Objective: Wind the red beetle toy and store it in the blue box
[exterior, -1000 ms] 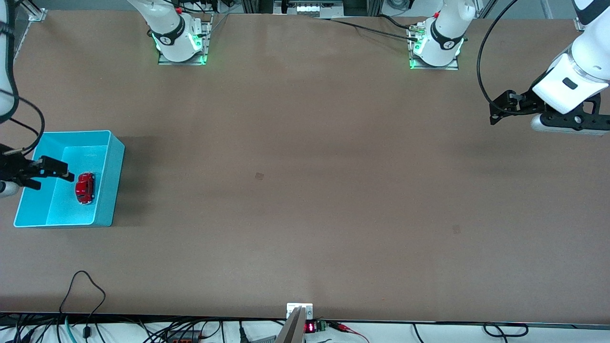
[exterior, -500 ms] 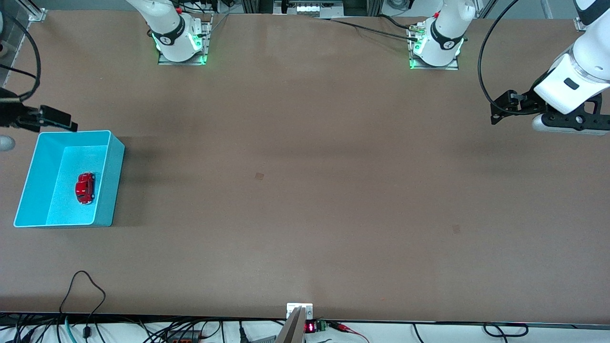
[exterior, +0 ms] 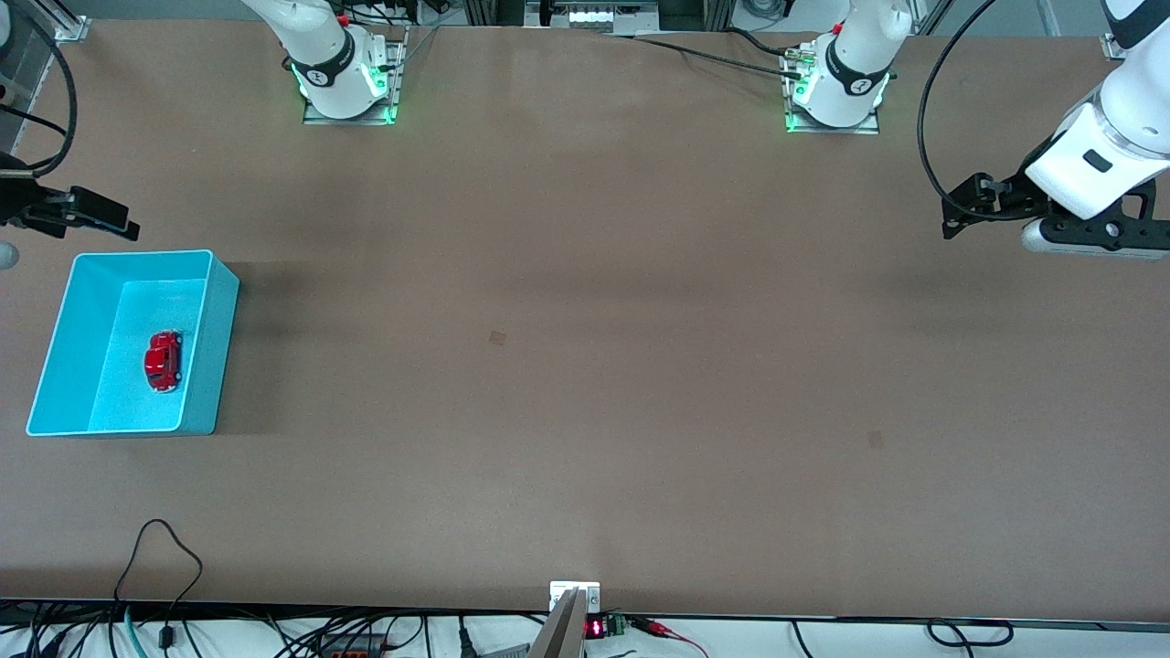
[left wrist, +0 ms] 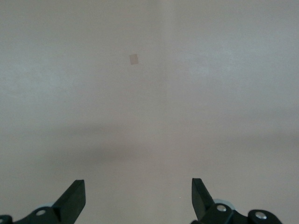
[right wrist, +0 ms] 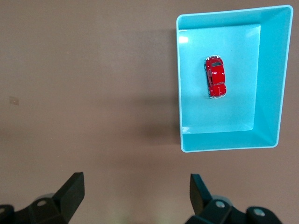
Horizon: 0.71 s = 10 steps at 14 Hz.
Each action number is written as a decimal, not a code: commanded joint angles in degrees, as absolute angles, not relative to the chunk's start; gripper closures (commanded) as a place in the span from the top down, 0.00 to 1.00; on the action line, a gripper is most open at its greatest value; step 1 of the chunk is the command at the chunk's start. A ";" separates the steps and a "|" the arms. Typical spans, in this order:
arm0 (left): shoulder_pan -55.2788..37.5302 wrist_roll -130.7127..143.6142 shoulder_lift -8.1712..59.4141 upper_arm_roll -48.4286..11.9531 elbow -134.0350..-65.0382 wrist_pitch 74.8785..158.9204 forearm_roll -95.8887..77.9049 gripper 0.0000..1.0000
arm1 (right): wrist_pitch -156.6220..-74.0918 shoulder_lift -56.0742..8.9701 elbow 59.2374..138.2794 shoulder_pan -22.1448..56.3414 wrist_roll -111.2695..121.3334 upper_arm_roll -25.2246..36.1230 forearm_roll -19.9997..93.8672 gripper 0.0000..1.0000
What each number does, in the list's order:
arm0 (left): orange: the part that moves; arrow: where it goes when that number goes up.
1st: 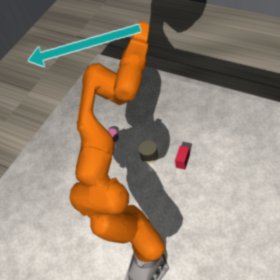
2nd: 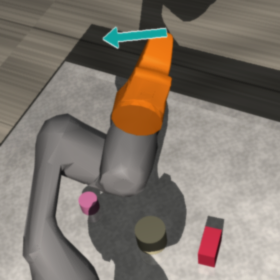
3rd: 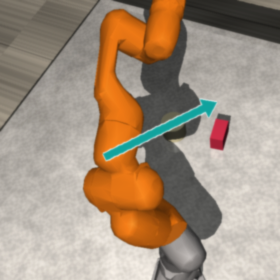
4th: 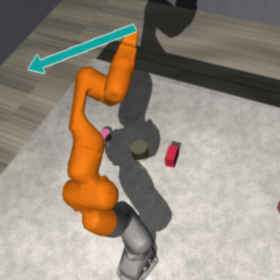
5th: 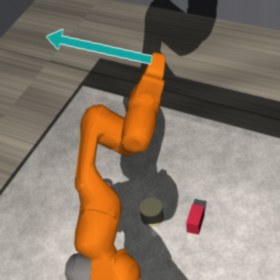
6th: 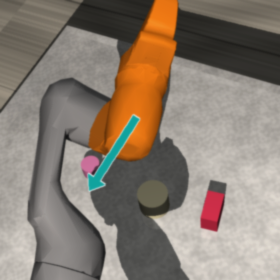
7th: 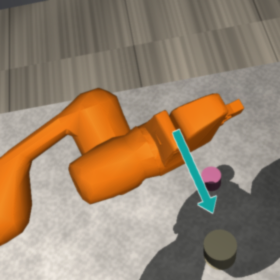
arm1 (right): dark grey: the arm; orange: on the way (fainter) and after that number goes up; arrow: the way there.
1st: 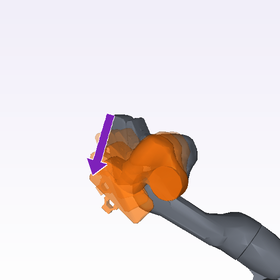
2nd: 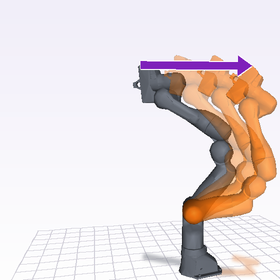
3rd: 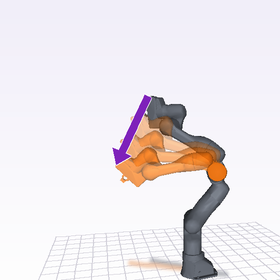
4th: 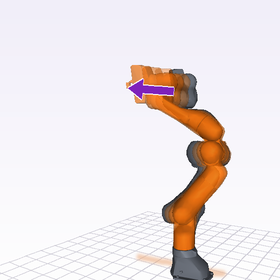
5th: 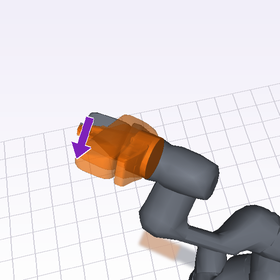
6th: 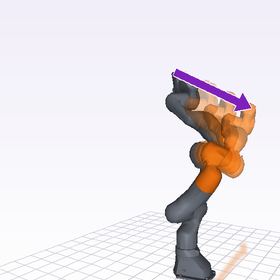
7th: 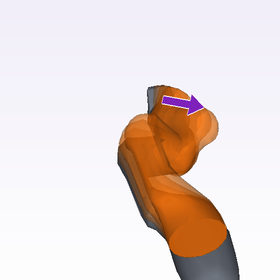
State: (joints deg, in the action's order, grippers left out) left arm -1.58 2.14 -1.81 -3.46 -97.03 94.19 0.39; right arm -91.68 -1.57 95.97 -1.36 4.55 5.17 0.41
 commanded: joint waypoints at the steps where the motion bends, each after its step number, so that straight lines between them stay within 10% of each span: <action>1: -1.49 2.11 -1.67 -3.34 -95.89 92.99 0.88 1.00 | -93.43 2.98 100.80 -1.14 3.52 4.75 -0.88 1.00; 10: -1.49 2.11 -1.67 -3.43 -95.89 93.16 0.88 1.00 | -97.65 9.05 107.40 -1.14 1.67 4.66 -0.88 1.00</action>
